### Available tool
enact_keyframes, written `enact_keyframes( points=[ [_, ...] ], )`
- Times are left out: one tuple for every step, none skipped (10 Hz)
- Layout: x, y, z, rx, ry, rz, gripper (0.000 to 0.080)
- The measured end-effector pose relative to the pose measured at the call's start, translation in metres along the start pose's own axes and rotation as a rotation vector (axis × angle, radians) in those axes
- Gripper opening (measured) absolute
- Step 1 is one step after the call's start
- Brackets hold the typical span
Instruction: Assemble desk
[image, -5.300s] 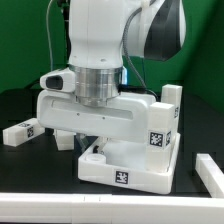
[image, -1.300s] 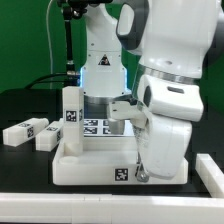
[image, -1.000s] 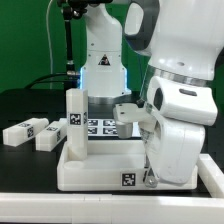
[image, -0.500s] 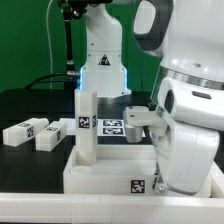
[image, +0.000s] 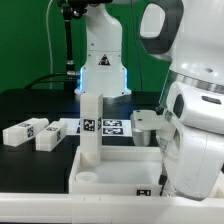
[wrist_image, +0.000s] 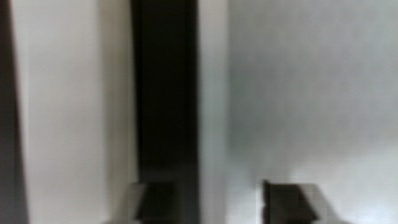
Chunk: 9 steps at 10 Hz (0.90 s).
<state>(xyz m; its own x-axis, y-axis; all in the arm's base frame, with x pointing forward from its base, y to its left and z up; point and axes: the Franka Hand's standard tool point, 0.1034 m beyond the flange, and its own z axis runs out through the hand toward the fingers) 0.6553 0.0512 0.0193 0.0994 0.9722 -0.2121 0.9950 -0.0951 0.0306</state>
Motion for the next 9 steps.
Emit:
enact_keyframes(
  points=[
    [-0.002,-0.005,-0.005,0.021,-0.008,0.000,0.0350],
    [-0.004,-0.002,-0.021,0.011,-0.008,0.006,0.0487],
    [-0.007,0.001,-0.035,0.003,-0.007,0.015,0.0487],
    [-0.011,0.004,-0.048,-0.005,-0.007,0.019,0.0619],
    [-0.021,0.005,-0.062,-0.008,-0.008,0.033,0.0641],
    [-0.030,0.004,-0.069,-0.011,-0.006,0.044,0.0641],
    [-0.040,0.004,-0.073,-0.011,-0.005,0.051,0.0648],
    [-0.040,0.004,-0.071,-0.009,-0.004,0.061,0.0648],
    [-0.039,0.003,-0.070,-0.008,-0.004,0.060,0.0649]
  ],
)
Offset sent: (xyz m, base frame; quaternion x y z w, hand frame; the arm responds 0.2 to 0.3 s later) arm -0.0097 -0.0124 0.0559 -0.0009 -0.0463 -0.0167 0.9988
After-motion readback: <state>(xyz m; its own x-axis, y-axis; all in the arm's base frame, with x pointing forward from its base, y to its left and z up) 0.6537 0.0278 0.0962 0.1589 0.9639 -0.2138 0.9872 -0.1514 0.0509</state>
